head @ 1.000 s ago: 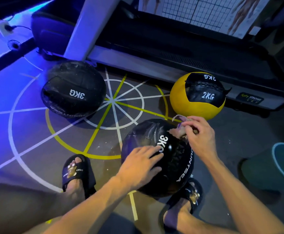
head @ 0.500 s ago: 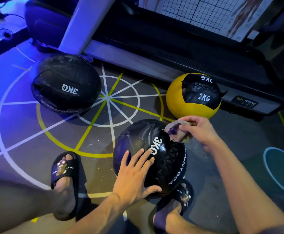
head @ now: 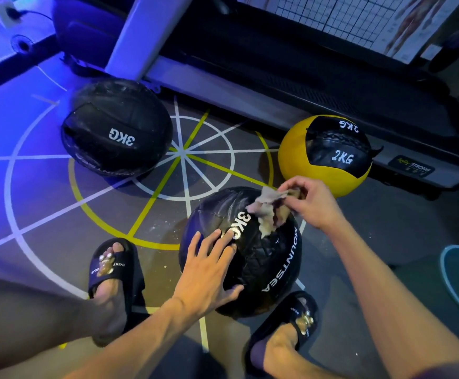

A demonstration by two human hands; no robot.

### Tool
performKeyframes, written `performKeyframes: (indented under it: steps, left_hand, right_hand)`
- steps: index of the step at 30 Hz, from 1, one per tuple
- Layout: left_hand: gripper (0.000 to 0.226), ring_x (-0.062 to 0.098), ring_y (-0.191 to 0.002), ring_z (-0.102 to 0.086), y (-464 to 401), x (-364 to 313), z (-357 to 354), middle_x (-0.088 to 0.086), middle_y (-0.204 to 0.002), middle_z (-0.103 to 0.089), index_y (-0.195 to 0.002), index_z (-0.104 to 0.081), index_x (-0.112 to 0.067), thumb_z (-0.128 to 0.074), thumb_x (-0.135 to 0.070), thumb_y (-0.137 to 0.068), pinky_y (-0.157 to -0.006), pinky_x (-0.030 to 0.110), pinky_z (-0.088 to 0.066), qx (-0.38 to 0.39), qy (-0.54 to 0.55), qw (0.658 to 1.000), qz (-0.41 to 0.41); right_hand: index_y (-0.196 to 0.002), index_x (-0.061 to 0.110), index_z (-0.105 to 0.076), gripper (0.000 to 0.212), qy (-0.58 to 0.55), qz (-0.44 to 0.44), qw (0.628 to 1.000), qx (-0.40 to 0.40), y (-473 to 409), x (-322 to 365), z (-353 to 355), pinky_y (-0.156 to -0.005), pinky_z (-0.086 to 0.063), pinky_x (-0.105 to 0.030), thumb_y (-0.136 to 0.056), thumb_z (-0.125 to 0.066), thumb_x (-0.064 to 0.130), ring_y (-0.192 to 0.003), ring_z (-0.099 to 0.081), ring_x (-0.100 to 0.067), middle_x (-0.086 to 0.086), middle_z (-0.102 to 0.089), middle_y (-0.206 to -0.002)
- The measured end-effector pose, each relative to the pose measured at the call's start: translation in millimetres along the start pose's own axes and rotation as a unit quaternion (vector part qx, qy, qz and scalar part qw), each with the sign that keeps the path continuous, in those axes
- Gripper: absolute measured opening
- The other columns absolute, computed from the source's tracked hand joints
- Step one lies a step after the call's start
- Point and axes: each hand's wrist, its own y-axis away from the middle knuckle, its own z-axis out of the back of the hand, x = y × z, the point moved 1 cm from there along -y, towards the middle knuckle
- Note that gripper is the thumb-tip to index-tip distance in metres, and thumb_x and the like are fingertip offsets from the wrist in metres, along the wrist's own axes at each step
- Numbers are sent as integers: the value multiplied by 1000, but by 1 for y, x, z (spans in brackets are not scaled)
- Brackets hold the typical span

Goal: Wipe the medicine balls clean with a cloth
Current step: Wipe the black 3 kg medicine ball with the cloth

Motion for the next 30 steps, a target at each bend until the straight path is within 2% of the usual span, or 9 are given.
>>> performKeyframes:
  steps: [2,7,10,13,15,20,26,28,30]
  left_hand:
    - [87,29,-145,-39,-4,9,3,1,-155,-46,-133,-63,-17,-65,-75,-69,-116,62,-35,5,3,1000,-13]
    - [88,24,-152,-29,-14,33,14,-4,-163,-36,-140,-57,-21,-67,-73,-69,-123,59,-24,49,3,997,-55]
    - [85,21,-157,-13,-18,49,20,-7,-168,-23,-145,-48,-23,-64,-69,-76,-127,57,-8,75,39,992,-89]
    - [83,15,-158,-5,-19,66,26,-11,-169,-16,-146,-45,-24,-67,-64,-78,-127,55,-3,95,55,987,-116]
    - [82,11,-158,-1,-21,74,29,-14,-170,-12,-148,-43,-25,-71,-59,-79,-128,50,3,108,62,984,-127]
    - [82,7,-157,5,-27,81,37,-19,-170,1,-152,-37,-28,-76,-49,-83,-126,41,13,133,62,978,-147]
    - [80,3,-156,8,-18,71,34,-24,-169,7,-151,-38,-29,-76,-43,-82,-129,42,0,128,102,974,-154]
    - [80,2,-156,9,-18,69,33,-24,-169,7,-150,-38,-29,-77,-41,-81,-129,40,-2,125,114,973,-158]
    - [81,3,-156,9,-17,71,33,-24,-169,7,-150,-39,-27,-77,-38,-80,-129,40,-4,126,126,972,-156]
  right_hand:
    - [-94,25,-71,21,70,82,993,-41,4,4,-6,-86,-47,-24,-84,-76,7,-95,-59,-8,6,-65,-103]
    - [-123,22,-67,33,241,129,955,113,31,0,-40,-100,-45,-32,-93,-69,34,-115,-51,-13,6,-57,-127]
    - [-116,22,-74,27,178,71,979,70,27,3,-33,-100,-45,-35,-96,-64,38,-113,-56,-12,6,-62,-124]
    - [-90,18,-79,20,144,-9,984,104,19,6,-22,-93,-50,-35,-95,-66,31,-101,-64,-16,3,-70,-108]
    - [-97,23,-79,11,168,-35,978,116,20,6,-21,-93,-50,-33,-88,-73,24,-100,-63,-15,5,-68,-109]
    - [-111,27,-72,29,203,-62,968,132,23,0,-25,-88,-50,-31,-83,-78,21,-99,-62,-13,5,-66,-110]
    - [-104,21,-78,23,197,-151,969,6,19,-26,-25,-64,-45,-20,-94,-63,7,-71,-60,-8,1,-74,-101]
    - [-105,20,-79,21,179,-144,972,-45,21,-23,-37,-74,-49,-24,-96,-63,10,-79,-65,-19,-7,-74,-103]
    - [-103,19,-80,20,148,-52,986,-62,31,-3,-61,-86,-44,-19,-97,-63,11,-91,-63,-17,-4,-70,-104]
